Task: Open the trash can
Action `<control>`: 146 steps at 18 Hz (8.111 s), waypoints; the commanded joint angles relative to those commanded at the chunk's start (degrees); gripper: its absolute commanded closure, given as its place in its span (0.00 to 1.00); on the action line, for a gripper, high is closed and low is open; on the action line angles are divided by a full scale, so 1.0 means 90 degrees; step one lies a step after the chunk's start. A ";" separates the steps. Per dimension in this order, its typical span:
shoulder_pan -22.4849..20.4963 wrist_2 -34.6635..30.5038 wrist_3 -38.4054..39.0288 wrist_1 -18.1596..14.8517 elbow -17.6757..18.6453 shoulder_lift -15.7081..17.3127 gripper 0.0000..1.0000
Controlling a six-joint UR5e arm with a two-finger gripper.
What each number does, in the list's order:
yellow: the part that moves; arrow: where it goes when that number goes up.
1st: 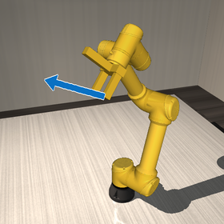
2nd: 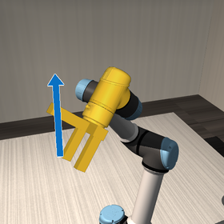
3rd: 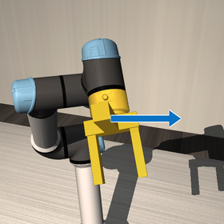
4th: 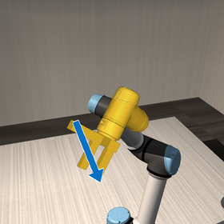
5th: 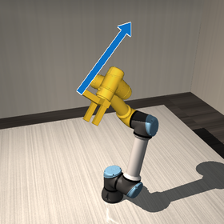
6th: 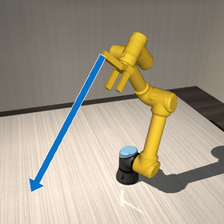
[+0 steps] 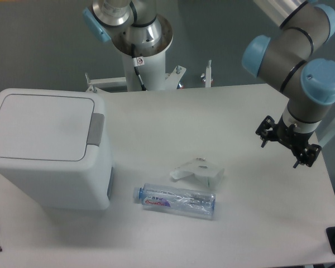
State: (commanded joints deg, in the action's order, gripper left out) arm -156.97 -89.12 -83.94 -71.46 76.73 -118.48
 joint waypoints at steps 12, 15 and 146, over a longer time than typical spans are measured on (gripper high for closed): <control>0.0010 0.0059 0.0302 0.0010 0.0010 -0.0029 0.00; 0.0020 0.0058 0.0283 0.0020 0.0019 -0.0059 0.00; 0.1066 0.1631 0.4515 -0.1826 -0.0703 0.0909 0.00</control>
State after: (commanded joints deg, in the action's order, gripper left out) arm -147.38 -74.44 -43.30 -87.89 70.40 -110.30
